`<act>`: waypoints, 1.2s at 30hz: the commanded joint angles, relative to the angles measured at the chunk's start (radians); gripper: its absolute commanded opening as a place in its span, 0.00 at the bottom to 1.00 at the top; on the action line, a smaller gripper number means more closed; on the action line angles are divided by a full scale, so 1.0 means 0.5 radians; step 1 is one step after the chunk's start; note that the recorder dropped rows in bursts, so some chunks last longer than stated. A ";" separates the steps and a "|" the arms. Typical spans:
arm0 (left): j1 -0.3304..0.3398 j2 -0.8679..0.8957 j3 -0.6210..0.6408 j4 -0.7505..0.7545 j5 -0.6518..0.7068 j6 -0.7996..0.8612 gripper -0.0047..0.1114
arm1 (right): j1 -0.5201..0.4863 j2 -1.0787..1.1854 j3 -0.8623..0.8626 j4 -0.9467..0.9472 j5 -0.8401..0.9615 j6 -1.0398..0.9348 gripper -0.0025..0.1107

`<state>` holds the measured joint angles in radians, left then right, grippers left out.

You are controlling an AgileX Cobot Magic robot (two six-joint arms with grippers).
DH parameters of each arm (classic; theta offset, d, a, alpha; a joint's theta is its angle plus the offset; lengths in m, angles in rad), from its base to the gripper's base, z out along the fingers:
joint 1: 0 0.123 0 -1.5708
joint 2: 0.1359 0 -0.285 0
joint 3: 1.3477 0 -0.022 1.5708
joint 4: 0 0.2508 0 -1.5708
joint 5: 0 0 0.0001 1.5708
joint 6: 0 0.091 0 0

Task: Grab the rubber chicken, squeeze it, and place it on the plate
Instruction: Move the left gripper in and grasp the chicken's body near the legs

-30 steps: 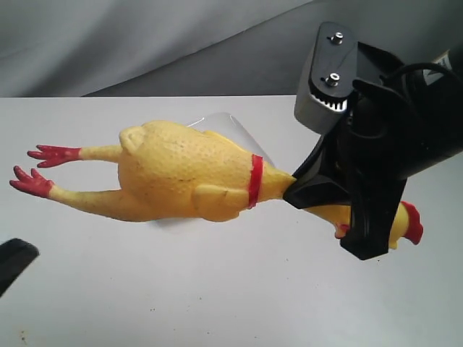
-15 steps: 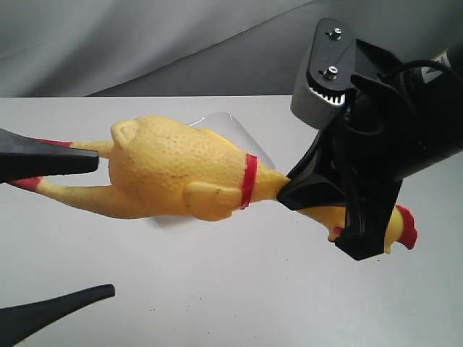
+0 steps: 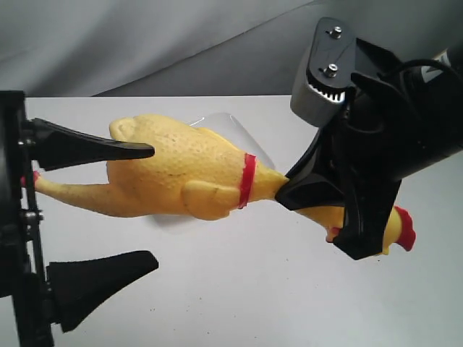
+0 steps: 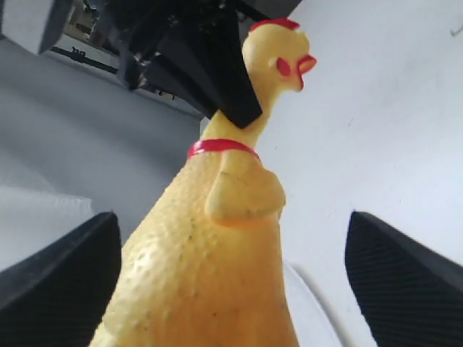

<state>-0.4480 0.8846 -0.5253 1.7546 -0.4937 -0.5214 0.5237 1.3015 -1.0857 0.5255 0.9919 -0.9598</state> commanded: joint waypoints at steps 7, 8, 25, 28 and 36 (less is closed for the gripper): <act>-0.488 0.308 -0.008 -0.020 1.025 0.746 0.73 | 0.006 -0.025 0.005 0.123 0.029 0.008 0.02; -0.511 0.325 -0.008 -0.020 1.073 0.742 0.73 | 0.006 -0.025 0.005 0.123 0.038 0.008 0.02; -0.766 0.332 -0.008 -0.020 1.576 0.393 0.78 | 0.006 -0.025 0.005 0.216 0.095 0.005 0.02; -0.766 0.332 -0.008 -0.020 1.575 0.354 0.88 | 0.006 -0.025 0.005 0.216 0.095 0.005 0.02; -0.766 0.400 -0.008 -0.020 1.569 0.361 0.79 | 0.006 -0.025 0.005 0.317 0.159 -0.013 0.02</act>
<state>-0.8259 1.0585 -0.5253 1.7517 0.2767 -0.3253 0.5237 1.3015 -1.0857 0.6247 1.0624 -0.9497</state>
